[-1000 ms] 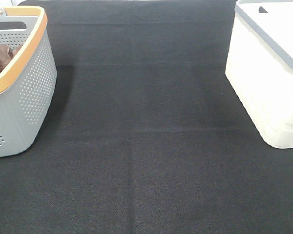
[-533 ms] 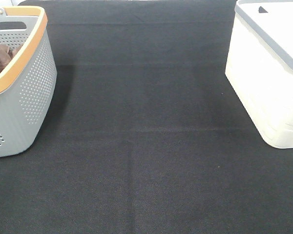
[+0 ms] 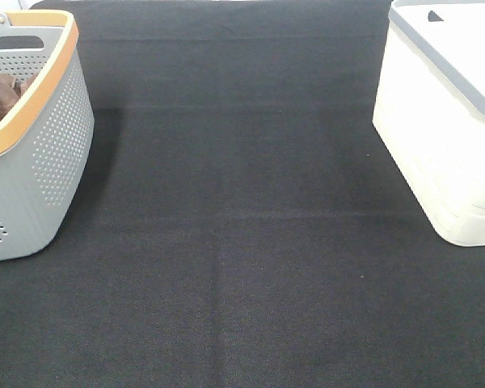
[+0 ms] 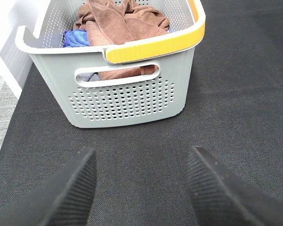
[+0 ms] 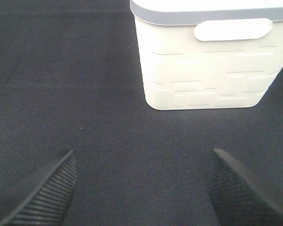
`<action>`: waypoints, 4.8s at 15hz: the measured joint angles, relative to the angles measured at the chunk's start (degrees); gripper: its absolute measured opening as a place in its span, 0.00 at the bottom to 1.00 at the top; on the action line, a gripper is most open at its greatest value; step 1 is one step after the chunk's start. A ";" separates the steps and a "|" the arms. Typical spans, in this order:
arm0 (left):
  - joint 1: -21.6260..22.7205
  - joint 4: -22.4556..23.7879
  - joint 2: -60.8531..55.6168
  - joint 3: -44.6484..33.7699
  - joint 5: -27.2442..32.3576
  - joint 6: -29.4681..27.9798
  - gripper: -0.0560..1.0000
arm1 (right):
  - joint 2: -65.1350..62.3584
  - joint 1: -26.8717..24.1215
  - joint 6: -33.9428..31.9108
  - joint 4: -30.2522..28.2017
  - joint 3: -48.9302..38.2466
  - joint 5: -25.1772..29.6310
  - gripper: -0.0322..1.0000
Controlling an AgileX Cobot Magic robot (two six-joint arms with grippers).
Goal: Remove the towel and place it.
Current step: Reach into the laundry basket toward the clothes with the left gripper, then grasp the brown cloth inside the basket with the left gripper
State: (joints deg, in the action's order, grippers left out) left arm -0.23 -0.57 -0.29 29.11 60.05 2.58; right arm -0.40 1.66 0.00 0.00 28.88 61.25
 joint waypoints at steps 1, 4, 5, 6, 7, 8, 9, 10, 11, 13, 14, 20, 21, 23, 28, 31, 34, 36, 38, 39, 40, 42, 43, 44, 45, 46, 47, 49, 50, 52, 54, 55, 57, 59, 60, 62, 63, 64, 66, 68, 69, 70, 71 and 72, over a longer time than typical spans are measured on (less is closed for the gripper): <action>0.00 0.00 0.00 0.00 0.00 0.00 0.58 | 0.00 0.00 0.00 0.00 0.00 0.00 0.73; 0.00 0.00 0.00 0.00 0.00 0.00 0.58 | 0.00 0.00 0.00 0.00 0.00 0.00 0.73; 0.00 0.00 0.00 0.00 0.00 0.00 0.58 | 0.00 0.00 0.00 0.00 0.00 0.00 0.73; 0.00 0.00 0.00 0.00 0.00 0.00 0.58 | 0.00 0.00 0.00 0.00 0.00 0.00 0.73; 0.00 0.06 0.00 0.00 0.00 0.00 0.58 | 0.00 0.00 0.00 0.00 0.00 0.00 0.73; 0.00 0.11 0.00 0.00 0.00 0.00 0.58 | 0.00 0.00 0.00 0.00 0.00 0.00 0.73; 0.00 0.11 0.00 0.00 0.00 0.06 0.58 | 0.00 0.00 0.00 0.00 0.00 0.00 0.73; 0.00 0.11 0.00 0.00 0.00 0.11 0.58 | 0.00 0.00 0.00 0.00 0.00 0.00 0.73; 0.00 0.11 0.00 0.00 0.00 0.23 0.58 | 0.00 0.00 0.00 0.00 0.00 0.00 0.73; 0.00 0.11 0.00 0.00 0.00 0.23 0.58 | 0.00 0.00 0.00 0.00 0.00 0.00 0.73; 0.00 0.11 0.00 0.00 0.00 0.23 0.58 | 0.00 0.00 0.00 0.00 0.00 0.00 0.73; 0.00 0.00 0.00 0.29 -1.55 0.23 0.58 | 0.00 0.00 0.00 0.00 0.00 0.00 0.73; 0.00 0.06 0.63 0.80 -3.95 0.23 0.58 | 0.00 0.00 0.00 0.00 0.00 0.00 0.73; 0.00 0.57 4.01 1.15 -12.32 -0.97 0.58 | 0.00 0.00 0.00 0.00 0.00 0.00 0.73; 0.00 4.93 26.41 5.04 -32.31 -10.03 0.58 | 0.00 0.00 0.00 0.00 0.00 0.00 0.73; 0.00 5.10 42.40 12.32 -32.72 -10.94 0.58 | 0.00 0.00 0.00 0.00 0.00 0.00 0.73; 0.00 5.10 60.10 22.46 -28.71 -11.12 0.58 | 0.00 0.00 0.00 0.00 0.00 0.00 0.73; 0.00 5.50 68.41 29.05 -23.78 -11.12 0.58 | 0.00 0.00 0.00 0.00 0.00 0.00 0.73; 0.00 5.61 76.09 36.04 -18.85 -11.12 0.58 | 0.00 0.00 0.00 0.00 0.00 0.00 0.73; 0.00 5.61 76.09 36.04 -18.85 -11.12 0.58 | 0.00 0.00 0.00 0.00 0.00 0.00 0.73; 0.00 5.67 81.42 41.20 -16.04 -11.12 0.58 | 0.00 0.00 0.00 0.00 0.00 0.00 0.73; 0.00 5.79 88.41 48.01 -12.83 -11.12 0.58 | 0.00 0.00 0.00 0.00 0.00 0.00 0.73; 0.00 5.90 91.79 51.11 -11.34 -11.12 0.58 | 0.00 0.00 0.00 0.00 0.00 0.00 0.73; 0.00 6.88 96.20 55.92 -9.74 -11.12 0.58 | 0.00 0.00 0.00 0.00 0.00 0.00 0.73; 0.40 7.39 98.84 58.38 -8.82 -11.00 0.58 | 0.00 0.00 0.00 0.00 0.00 0.00 0.73; 1.38 7.56 101.41 60.45 -8.65 -10.94 0.58 | 0.00 0.00 0.00 0.00 0.00 0.00 0.73; 2.64 7.56 103.53 62.34 -8.71 -10.94 0.58 | 0.00 0.00 0.00 0.00 0.00 0.00 0.73; 5.79 7.56 108.40 65.83 -9.00 -10.94 0.58 | 0.00 0.00 0.00 0.00 0.00 0.00 0.73; 6.47 7.56 110.29 67.15 -9.00 -10.94 0.58 | 0.00 0.00 0.00 0.00 0.00 0.00 0.73; 6.99 7.56 111.96 68.35 -9.11 -10.94 0.58 | 0.00 0.00 0.00 0.00 0.00 0.00 0.73; 7.10 7.68 114.71 70.36 -9.51 -10.89 0.58 | 0.00 0.00 0.00 0.00 0.00 0.00 0.73; 7.10 8.31 116.20 71.62 -9.57 -10.89 0.58 | 0.00 0.00 0.00 0.00 0.00 0.00 0.73; 7.10 9.40 118.66 74.14 -9.85 -10.71 0.58 | 0.00 0.00 0.00 0.00 0.00 0.00 0.73; 7.16 10.14 120.95 76.32 -10.66 -9.85 0.58 | 0.00 0.00 0.00 0.00 0.00 0.00 0.73; 7.16 10.14 121.75 76.89 -11.12 -9.85 0.58 | 0.00 0.00 0.00 0.00 0.00 0.00 0.73; 7.22 10.14 123.36 77.01 -13.35 -9.80 0.58 | 0.00 0.00 0.00 0.00 0.00 0.00 0.73; 7.22 10.14 124.10 77.01 -14.84 -9.80 0.58 | 0.00 0.00 0.00 0.00 0.00 0.00 0.73; 7.22 10.03 124.90 77.01 -16.62 -9.63 0.58 | 0.00 0.00 0.00 0.00 0.00 0.00 0.73; 7.22 8.82 125.99 77.01 -17.82 -9.63 0.58 | 0.00 0.00 0.00 0.00 0.00 0.00 0.73; 7.22 8.08 126.74 77.01 -17.93 -9.63 0.58 | 0.00 0.00 0.00 0.00 0.00 0.00 0.73; 7.22 7.45 127.20 77.01 -17.93 -9.63 0.58 | 0.00 0.00 0.00 0.00 0.00 0.00 0.73; 7.22 7.33 127.66 77.01 -17.93 -9.63 0.56 | 0.00 0.00 0.00 0.00 0.00 0.00 0.73; 7.22 7.33 127.66 77.01 -17.93 -9.63 0.53 | 0.00 0.00 0.00 0.00 0.00 0.00 0.73; 7.22 7.39 127.66 77.01 -17.93 -9.63 0.46 | 0.00 0.00 0.00 0.00 0.00 0.00 0.73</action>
State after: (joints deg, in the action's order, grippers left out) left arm 6.99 6.82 127.37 106.11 42.11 -7.05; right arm -0.40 1.66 0.00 0.00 28.88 61.25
